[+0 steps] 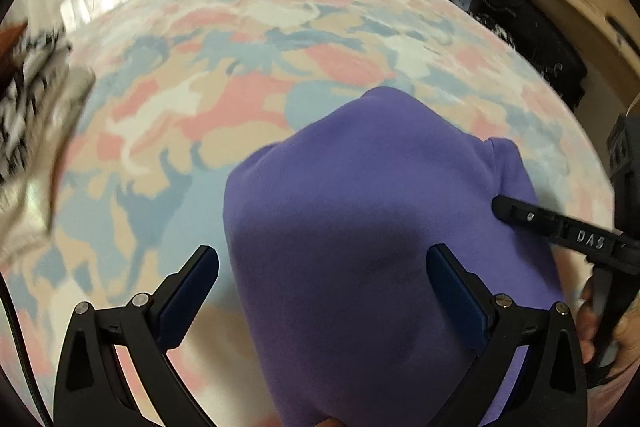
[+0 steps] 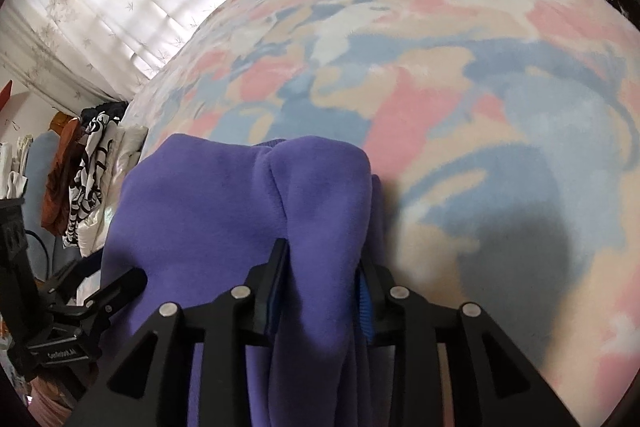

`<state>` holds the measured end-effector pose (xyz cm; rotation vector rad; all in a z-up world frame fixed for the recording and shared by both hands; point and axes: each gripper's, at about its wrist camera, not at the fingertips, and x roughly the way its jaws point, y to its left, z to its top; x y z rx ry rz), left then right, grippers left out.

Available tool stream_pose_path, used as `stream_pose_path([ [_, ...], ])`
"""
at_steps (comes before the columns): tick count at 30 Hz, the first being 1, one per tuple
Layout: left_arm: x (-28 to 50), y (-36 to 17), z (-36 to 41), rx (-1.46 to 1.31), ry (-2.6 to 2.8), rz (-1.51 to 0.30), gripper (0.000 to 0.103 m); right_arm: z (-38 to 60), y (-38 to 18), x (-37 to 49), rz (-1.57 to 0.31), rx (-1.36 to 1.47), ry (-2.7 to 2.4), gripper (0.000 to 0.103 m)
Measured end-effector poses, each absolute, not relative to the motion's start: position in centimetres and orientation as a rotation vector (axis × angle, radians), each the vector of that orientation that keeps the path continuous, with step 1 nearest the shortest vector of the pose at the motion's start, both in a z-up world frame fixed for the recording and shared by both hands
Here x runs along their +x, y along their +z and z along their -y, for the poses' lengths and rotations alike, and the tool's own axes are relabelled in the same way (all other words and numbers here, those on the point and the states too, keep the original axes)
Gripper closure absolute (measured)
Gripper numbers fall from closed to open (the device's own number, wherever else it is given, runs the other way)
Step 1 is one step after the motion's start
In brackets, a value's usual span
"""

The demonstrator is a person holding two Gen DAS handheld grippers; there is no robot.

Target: Fold large clothes

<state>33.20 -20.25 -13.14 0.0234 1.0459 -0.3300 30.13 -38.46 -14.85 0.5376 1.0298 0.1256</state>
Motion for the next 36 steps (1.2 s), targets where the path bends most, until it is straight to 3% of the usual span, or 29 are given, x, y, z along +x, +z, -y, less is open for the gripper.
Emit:
stream_pose_path([
  [6, 34.2, -13.9, 17.8, -0.173, -0.361, -1.193, 0.0, 37.9, -13.3, 29.4, -1.043, 0.515, 0.112, 0.064],
  [11, 32.1, -12.4, 16.4, -0.195, -0.335, -1.173, 0.001, 37.2, -10.9, 27.4, -1.068, 0.502, 0.12, 0.055],
  [13, 30.6, -11.5, 15.8, -0.214, -0.37, -1.158, 0.001, 36.9, -9.6, 26.3, -1.069, 0.481, 0.138, 0.04],
  [15, 29.1, -10.6, 15.2, -0.212, -0.383, -1.148, 0.001, 36.5, -8.2, 25.0, -1.062, 0.457, 0.154, 0.033],
  [22, 24.6, -10.4, 12.3, -0.303, -0.472, -1.166, 0.001, 36.8, -6.2, 21.9, -1.071, 0.487, 0.219, 0.025],
  [36, 23.7, -17.1, 14.5, -0.469, -0.657, -1.269, 0.0, 37.2, -13.1, 21.9, -1.214, 0.518, 0.257, 0.025],
])
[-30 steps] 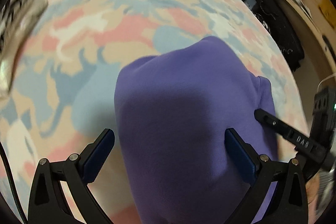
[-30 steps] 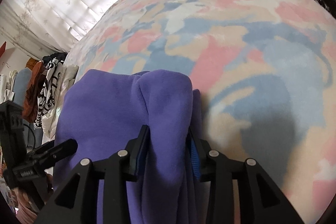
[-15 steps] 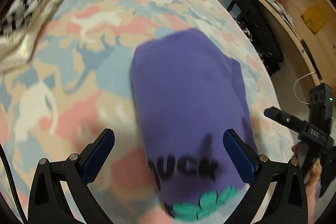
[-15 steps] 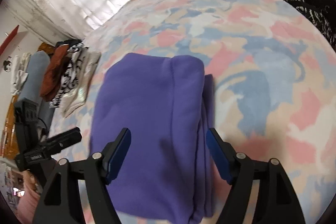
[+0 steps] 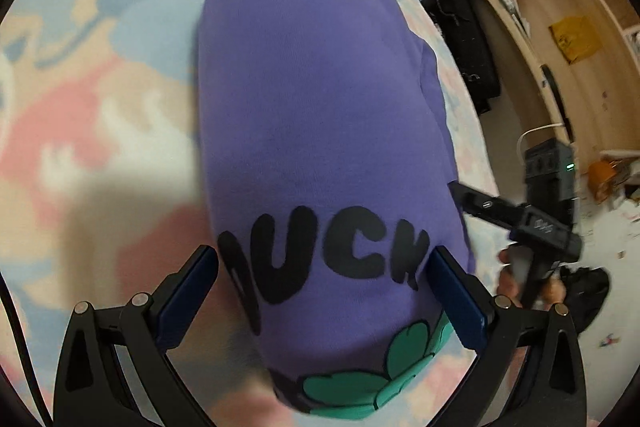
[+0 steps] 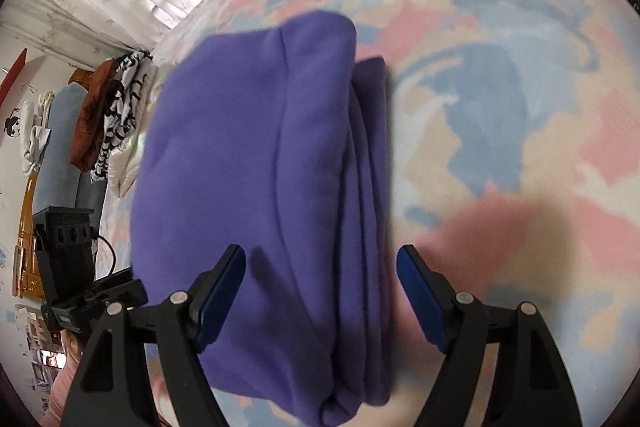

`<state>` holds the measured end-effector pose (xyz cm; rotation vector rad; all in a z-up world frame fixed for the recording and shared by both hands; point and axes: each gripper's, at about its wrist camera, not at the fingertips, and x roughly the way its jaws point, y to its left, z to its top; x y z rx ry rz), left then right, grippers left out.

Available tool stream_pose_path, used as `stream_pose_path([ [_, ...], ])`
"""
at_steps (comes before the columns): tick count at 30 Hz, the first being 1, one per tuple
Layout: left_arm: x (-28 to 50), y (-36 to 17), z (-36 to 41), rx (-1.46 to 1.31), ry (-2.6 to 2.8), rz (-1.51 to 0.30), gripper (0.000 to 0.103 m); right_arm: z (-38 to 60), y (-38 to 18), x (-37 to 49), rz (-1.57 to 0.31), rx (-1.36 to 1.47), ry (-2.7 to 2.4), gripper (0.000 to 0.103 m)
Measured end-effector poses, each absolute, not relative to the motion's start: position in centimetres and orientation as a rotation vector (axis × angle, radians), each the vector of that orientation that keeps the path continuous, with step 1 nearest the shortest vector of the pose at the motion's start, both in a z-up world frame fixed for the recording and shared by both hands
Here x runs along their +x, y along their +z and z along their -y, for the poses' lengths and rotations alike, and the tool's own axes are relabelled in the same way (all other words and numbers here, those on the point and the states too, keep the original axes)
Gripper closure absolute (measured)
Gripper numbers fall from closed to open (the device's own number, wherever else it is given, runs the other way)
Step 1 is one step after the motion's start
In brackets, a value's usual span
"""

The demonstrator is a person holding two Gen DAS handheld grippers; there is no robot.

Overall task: Fold large clothes
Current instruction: 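Close both tools on the folded hoodie and lift it off the bed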

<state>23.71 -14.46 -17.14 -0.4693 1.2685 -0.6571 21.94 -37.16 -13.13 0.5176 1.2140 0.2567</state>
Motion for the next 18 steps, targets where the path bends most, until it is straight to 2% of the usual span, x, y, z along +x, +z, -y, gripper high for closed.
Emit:
stream_pose_path([
  [3, 23.9, -18.8, 14.3, -0.561, -0.713, -1.279, 0.0, 37.1, -14.7, 22.4, -1.235, 0.538, 0.288, 0.025],
  [8, 24.0, -20.1, 14.2, -0.658, -0.788, -1.239, 0.0, 37.8, -16.5, 23.3, -1.212, 0.64, 0.346, 0.015],
  [13, 23.8, -19.9, 15.0, -0.657, -0.783, -1.235, 0.0, 37.4, -17.0, 23.9, -1.155, 0.65, 0.375, 0.016],
  [14, 23.7, -19.7, 15.1, -0.656, -0.775, -1.239, 0.0, 37.1, -16.9, 23.9, -1.143, 0.642, 0.38, 0.018],
  [15, 23.8, -19.6, 15.3, -0.655, -0.764, -1.243, 0.0, 36.9, -16.8, 23.9, -1.131, 0.649, 0.403, 0.032],
  [18, 23.5, -19.0, 16.0, -0.635, -0.722, -1.247, 0.0, 36.3, -16.2, 23.7, -1.107, 0.642, 0.426, 0.053],
])
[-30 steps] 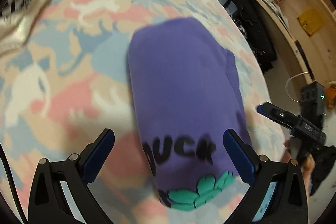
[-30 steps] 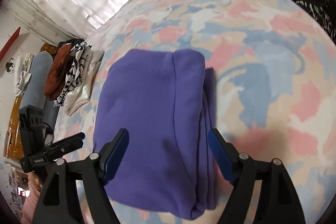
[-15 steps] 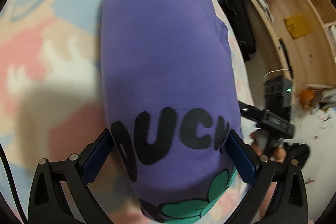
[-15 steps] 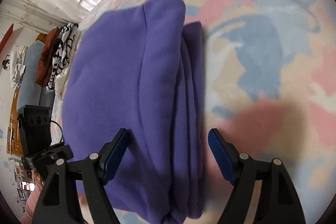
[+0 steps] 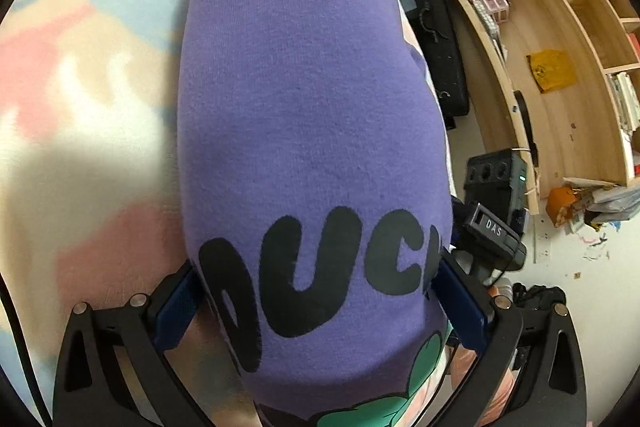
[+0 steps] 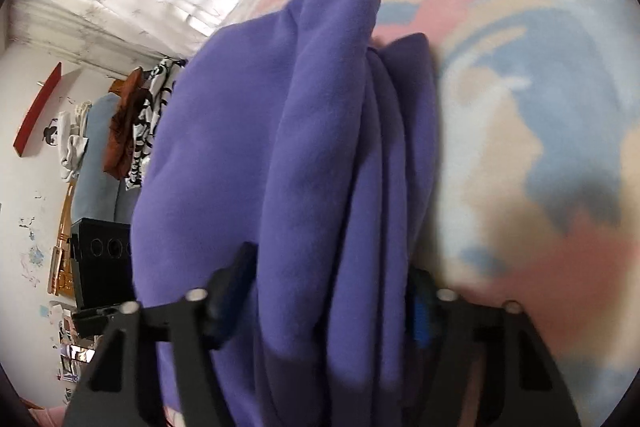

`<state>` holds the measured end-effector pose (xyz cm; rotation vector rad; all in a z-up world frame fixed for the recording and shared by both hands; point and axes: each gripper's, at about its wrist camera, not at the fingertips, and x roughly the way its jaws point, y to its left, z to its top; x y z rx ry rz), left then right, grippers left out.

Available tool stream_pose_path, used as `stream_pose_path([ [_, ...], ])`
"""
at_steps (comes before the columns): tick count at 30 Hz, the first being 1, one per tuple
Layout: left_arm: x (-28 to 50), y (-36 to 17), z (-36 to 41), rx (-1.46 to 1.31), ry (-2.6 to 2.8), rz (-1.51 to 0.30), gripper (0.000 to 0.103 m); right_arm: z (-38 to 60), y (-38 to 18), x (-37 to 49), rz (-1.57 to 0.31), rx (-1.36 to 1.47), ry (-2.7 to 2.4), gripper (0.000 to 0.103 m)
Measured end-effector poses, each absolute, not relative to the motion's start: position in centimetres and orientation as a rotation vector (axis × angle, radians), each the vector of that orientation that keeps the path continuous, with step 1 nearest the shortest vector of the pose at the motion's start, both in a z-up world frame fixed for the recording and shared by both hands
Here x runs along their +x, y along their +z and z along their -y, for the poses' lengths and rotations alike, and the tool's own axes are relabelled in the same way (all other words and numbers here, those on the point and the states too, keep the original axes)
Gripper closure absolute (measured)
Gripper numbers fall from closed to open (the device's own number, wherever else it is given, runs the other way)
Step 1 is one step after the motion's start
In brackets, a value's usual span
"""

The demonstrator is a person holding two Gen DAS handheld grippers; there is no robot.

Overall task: Fold large clothes
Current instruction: 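Close both tools on the folded hoodie and lift it off the bed, then carry the hoodie onto the clothes stack and open both tools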

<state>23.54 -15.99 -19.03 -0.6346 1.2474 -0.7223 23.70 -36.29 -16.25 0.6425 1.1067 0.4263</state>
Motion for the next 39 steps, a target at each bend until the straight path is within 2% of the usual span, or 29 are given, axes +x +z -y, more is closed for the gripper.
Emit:
stream_pose_path([
  [1, 23.5, -18.9, 16.0, -0.622, -0.715, -1.246, 0.0, 36.2, -15.9, 23.4, -1.089, 0.632, 0.428, 0.058],
  [4, 23.1, -17.1, 16.4, -0.553, -0.703, -1.232, 0.003, 35.6, -14.6, 22.5, -1.042, 0.579, 0.426, 0.063],
  [14, 19.9, -9.0, 11.5, -0.484, -0.67, -1.12, 0.005, 31.2, -10.4, 18.7, -0.91, 0.585, 0.487, 0.066],
  [21, 17.1, -1.4, 3.2, -0.474, -0.606, -0.989, 0.005, 24.2, -4.5, 19.4, -0.813, 0.554, 0.575, 0.066],
  [30, 20.2, 11.0, -12.9, -0.441, -0.47, -0.778, 0.005, 9.9, 6.9, 29.9, -0.655, 0.507, 0.739, 0.066],
  [35, 27.3, 17.0, -21.2, -0.401, -0.433, -0.674, 0.005, 2.2, 11.9, 39.0, -0.567, 0.514, 0.782, 0.066],
  [39, 33.8, 18.1, -27.0, -0.399, -0.423, -0.633, 0.005, -2.7, 13.2, 45.6, -0.536, 0.525, 0.788, 0.066],
])
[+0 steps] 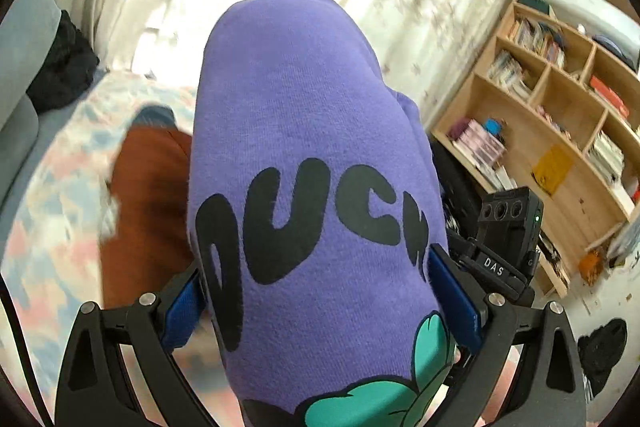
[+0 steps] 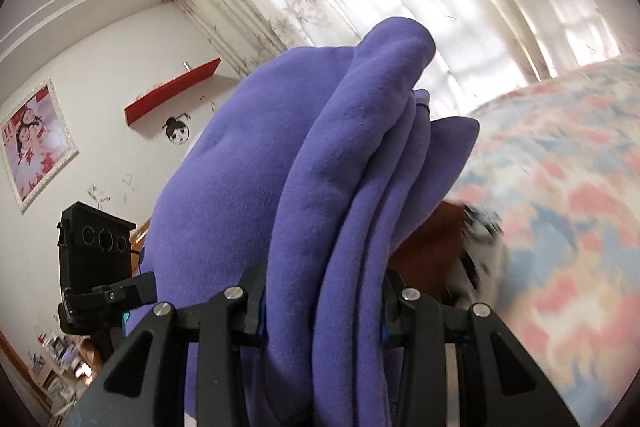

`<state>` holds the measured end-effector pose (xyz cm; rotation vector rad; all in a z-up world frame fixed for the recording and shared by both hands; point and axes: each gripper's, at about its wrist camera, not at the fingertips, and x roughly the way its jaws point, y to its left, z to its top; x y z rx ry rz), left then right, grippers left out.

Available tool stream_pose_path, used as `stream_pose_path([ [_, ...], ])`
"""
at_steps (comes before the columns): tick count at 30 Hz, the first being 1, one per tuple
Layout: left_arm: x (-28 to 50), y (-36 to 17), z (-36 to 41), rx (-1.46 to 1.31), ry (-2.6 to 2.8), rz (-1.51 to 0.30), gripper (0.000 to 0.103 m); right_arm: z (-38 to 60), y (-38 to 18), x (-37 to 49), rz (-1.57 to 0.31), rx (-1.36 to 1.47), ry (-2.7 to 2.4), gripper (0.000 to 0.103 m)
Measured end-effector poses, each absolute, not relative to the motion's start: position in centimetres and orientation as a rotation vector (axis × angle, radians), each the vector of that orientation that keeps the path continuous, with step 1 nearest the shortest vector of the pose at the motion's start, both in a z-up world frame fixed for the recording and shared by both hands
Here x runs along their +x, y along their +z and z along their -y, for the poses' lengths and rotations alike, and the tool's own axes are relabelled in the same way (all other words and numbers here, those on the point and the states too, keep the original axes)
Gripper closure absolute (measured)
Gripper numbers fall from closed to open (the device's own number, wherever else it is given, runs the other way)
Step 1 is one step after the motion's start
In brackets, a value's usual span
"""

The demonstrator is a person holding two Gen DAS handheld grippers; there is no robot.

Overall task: Fold large clothes
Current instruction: 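Carry the hoodie onto the clothes stack and open both tools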

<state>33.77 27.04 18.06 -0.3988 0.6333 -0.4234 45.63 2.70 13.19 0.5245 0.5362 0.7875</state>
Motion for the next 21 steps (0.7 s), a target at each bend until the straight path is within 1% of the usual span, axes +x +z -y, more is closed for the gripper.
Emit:
stream_pose_path([
  [2, 37.1, 17.6, -29.3, -0.399, -0.407, -0.621, 0.004, -4.6, 12.5, 48.7, -0.542, 0.539, 0.784, 0.065],
  [4, 40.3, 15.9, -32.1, -0.408, -0.381, -0.629, 0.004, -6.6, 11.1, 51.7, -0.566, 0.554, 0.776, 0.065],
  [7, 44.4, 10.8, -34.7, -0.47, -0.328, -0.692, 0.003, -9.0, 6.9, 55.6, -0.652, 0.57, 0.736, 0.065],
  [9, 46.4, 6.0, -35.8, -0.475, -0.226, -0.771, 0.003, -10.2, 2.7, 57.4, -0.771, 0.566, 0.687, 0.064],
  [10, 46.6, 3.9, -36.3, -0.494, -0.207, -0.782, 0.001, -10.2, 0.3, 58.1, -0.824, 0.565, 0.655, 0.062],
  [11, 46.8, 2.7, -36.8, -0.539, -0.217, -0.775, 0.0, -10.2, -1.4, 58.8, -0.851, 0.577, 0.652, 0.06],
  [12, 46.8, 1.6, -37.6, -0.612, -0.242, -0.745, 0.0, -10.1, -2.4, 59.0, -0.862, 0.601, 0.665, 0.057],
  [13, 46.6, 1.5, -37.9, -0.628, -0.252, -0.701, 0.0, -9.8, -2.9, 59.1, -0.851, 0.622, 0.677, 0.05],
  [15, 46.5, 1.7, -37.7, -0.599, -0.252, -0.676, 0.0, -9.7, -2.4, 58.8, -0.829, 0.585, 0.662, 0.045],
  [18, 45.9, 1.5, -37.4, -0.601, -0.239, -0.682, 0.0, -9.8, -1.6, 58.3, -0.834, 0.516, 0.629, 0.034],
  [21, 44.6, 2.0, -37.3, -0.595, -0.195, -0.686, 0.0, -8.4, -1.2, 57.5, -0.851, 0.521, 0.619, 0.029],
])
